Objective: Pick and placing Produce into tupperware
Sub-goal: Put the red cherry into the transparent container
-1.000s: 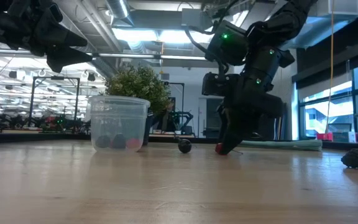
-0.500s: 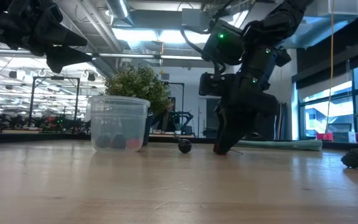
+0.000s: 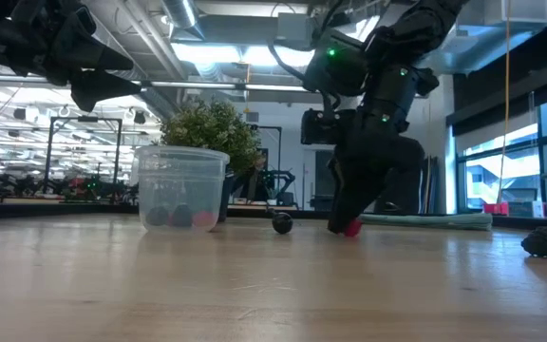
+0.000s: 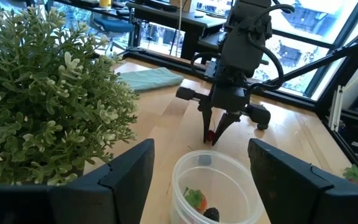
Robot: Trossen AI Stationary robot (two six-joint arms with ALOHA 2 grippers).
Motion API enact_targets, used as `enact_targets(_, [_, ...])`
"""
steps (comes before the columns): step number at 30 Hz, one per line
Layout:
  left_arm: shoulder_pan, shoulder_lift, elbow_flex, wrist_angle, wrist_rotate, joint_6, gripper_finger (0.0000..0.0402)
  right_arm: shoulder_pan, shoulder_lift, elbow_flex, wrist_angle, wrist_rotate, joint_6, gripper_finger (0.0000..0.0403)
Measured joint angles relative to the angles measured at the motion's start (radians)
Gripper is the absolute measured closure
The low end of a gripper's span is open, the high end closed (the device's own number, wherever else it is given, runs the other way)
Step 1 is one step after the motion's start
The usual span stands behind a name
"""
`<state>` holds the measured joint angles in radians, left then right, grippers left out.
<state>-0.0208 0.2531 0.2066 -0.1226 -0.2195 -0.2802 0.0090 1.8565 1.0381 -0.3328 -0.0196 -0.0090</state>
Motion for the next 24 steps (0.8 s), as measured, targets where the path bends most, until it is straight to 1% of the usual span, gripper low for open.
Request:
enact_targets(4, [0.000, 0.000, 0.000, -0.003, 0.000, 0.002, 0.0151, 0.000, 0.000, 0.001, -0.025, 0.000, 0.001, 0.0326])
enact_targets(24, [0.000, 0.000, 0.000, -0.023, 0.000, 0.000, 0.0151, 0.000, 0.000, 0.000, 0.001, 0.000, 0.005, 0.0326])
